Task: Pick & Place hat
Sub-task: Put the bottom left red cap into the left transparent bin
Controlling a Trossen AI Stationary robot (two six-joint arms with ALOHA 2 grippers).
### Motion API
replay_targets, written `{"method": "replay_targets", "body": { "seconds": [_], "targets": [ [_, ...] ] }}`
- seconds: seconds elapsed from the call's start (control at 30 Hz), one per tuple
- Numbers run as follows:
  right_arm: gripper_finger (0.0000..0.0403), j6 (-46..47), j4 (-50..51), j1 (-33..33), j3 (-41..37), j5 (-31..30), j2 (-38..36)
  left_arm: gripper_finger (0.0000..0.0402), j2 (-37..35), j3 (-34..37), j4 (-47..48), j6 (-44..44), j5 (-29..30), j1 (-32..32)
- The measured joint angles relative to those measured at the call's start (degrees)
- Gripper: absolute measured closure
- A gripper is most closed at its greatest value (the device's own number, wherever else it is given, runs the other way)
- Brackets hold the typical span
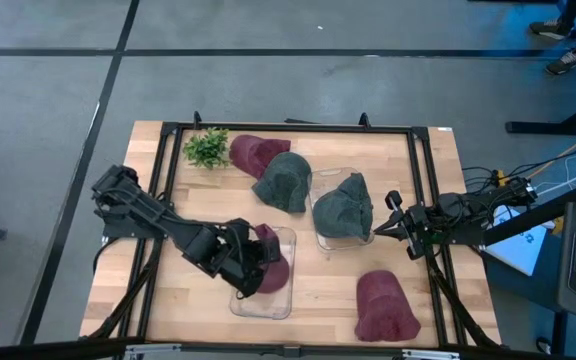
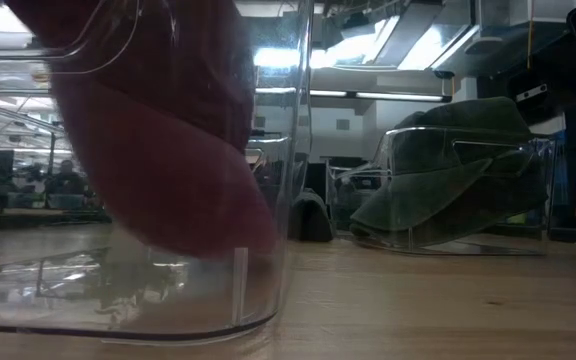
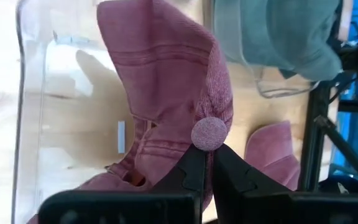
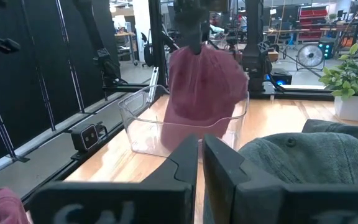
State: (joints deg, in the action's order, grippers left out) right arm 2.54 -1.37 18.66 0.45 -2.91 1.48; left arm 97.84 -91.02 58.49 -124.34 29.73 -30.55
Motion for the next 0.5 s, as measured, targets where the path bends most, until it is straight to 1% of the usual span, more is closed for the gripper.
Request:
{"method": "replay_targets", "body": {
  "seconds": [0.23, 0.5],
  "targets": [
    [0.0377, 0.0, 0.0, 0.0, 0.0, 0.0, 0.0, 0.0394, 1.1, 0.0, -0.6, 0.0, -1.5, 0.0],
    [0.0377, 0.0, 0.0, 0.0, 0.0, 0.0, 0.0, 0.0394, 3.4, 0.0, 0.2, 1.0, -6.8, 0.3]
  ]
}}
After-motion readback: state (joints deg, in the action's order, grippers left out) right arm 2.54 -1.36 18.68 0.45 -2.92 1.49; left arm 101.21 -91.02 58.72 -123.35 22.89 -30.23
